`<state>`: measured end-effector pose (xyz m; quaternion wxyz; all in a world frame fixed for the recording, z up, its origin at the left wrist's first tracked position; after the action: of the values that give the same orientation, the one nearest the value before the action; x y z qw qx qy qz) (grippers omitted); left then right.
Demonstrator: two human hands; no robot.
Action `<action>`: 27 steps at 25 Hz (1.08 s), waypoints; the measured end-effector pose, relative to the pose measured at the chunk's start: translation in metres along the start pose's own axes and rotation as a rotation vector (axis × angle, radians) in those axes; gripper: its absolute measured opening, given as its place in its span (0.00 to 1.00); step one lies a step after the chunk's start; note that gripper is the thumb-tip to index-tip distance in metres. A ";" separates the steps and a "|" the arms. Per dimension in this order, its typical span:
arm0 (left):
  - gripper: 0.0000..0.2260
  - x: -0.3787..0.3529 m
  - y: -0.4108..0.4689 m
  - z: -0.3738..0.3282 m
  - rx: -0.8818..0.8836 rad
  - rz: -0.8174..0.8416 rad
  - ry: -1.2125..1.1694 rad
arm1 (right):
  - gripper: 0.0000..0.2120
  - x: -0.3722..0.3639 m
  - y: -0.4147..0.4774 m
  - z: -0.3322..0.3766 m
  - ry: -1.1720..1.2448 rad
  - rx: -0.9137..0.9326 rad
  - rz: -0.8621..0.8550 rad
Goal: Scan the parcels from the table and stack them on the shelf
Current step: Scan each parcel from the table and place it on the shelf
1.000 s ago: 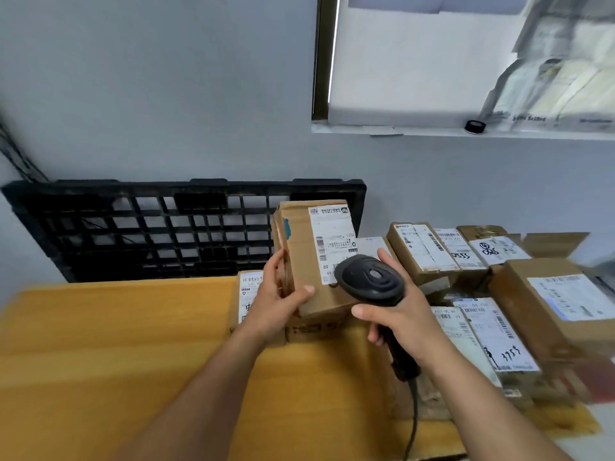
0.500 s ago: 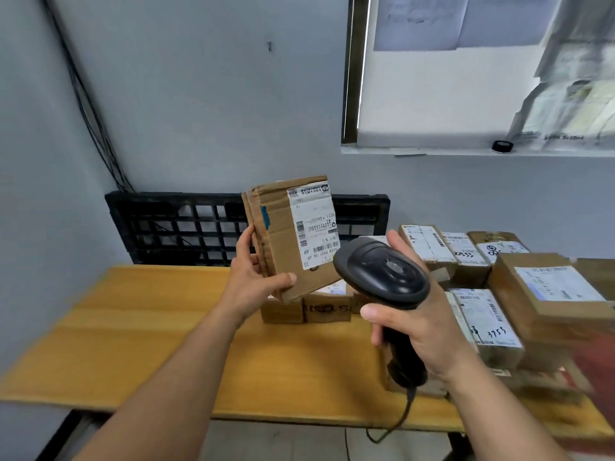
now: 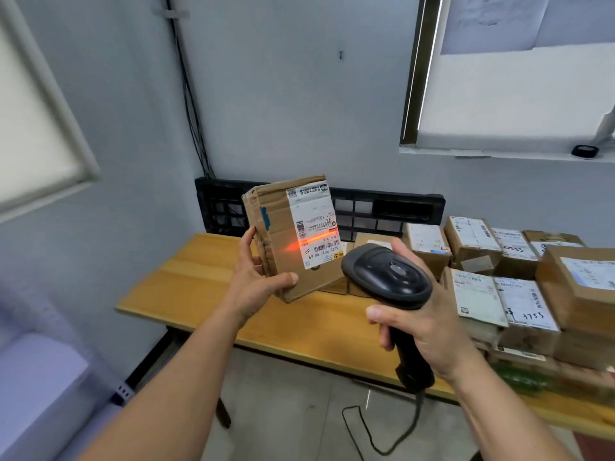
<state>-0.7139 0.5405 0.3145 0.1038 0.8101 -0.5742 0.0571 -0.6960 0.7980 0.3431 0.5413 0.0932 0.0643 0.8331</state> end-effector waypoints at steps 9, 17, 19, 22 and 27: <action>0.47 0.062 -0.032 0.005 0.004 -0.139 0.020 | 0.50 -0.043 -0.008 0.005 0.048 -0.007 0.084; 0.49 0.151 -0.102 0.008 0.029 -0.290 -0.007 | 0.50 -0.123 -0.022 0.029 0.084 0.074 0.177; 0.46 0.182 -0.135 0.012 0.047 -0.359 -0.022 | 0.51 -0.156 -0.031 0.036 0.090 0.086 0.207; 0.40 0.226 -0.190 0.021 0.068 -0.476 -0.046 | 0.49 -0.210 -0.049 0.054 0.097 0.105 0.244; 0.37 0.303 -0.273 0.033 0.074 -0.610 -0.057 | 0.51 -0.309 -0.081 0.078 0.127 0.163 0.336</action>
<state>-0.3560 0.3418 0.3189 0.0702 0.9496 -0.3046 0.0212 -0.4835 0.5494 0.3757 0.3801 0.0935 0.1493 0.9080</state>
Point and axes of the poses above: each hand's wrist, its own y-axis towards the middle knuckle, its own x-axis out of the back of the hand, z = x × y, the point moved 9 cm from there along y, towards the middle knuckle, and after that the axes turned 1 degree about x, right-handed, at the moved point
